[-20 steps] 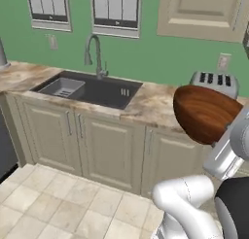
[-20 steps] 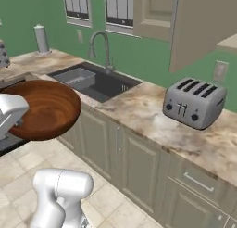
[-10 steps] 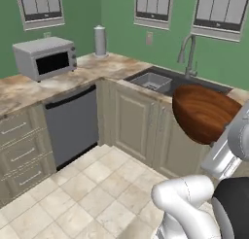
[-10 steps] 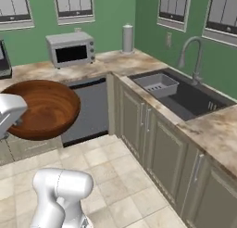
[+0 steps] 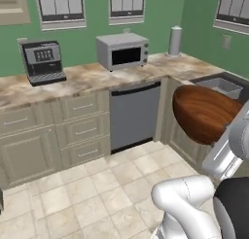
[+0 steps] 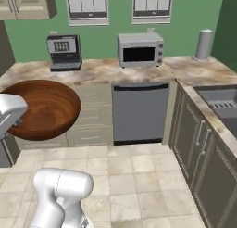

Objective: Move the bowls from the cabinet to the plates on the dining table.

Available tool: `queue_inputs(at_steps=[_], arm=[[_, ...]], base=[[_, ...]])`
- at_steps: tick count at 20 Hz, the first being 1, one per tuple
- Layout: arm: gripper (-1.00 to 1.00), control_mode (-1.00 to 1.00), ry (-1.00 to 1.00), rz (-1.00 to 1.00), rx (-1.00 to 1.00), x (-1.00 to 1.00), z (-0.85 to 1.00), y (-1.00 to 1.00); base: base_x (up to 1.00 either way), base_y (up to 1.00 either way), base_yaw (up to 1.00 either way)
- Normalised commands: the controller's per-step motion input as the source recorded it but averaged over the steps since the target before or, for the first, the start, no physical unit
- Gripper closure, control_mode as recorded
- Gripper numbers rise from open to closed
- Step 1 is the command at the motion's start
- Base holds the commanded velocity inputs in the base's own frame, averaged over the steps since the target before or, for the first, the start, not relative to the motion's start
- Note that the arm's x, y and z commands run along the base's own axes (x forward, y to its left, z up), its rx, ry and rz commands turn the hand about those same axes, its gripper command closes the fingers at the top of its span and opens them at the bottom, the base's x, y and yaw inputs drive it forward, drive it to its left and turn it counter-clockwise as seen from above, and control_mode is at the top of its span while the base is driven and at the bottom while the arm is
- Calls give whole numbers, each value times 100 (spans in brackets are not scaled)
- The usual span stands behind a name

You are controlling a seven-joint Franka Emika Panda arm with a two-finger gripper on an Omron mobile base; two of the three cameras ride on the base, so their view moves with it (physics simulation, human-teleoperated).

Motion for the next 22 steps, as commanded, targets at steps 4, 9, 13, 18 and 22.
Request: queue_inputs(at_steps=[4, 9, 13, 18, 22], arm=[[100, 100, 0, 0, 0, 0, 0, 0], [100, 100, 0, 0, 0, 0, 0, 0], [100, 100, 0, 0, 0, 0, 0, 0], [100, 100, 0, 0, 0, 0, 0, 0], [100, 100, 0, 0, 0, 0, 0, 0]], base=[[0, 0, 49], [0, 0, 51], [30, 0, 44], [100, -11, 30], [100, -4, 26]])
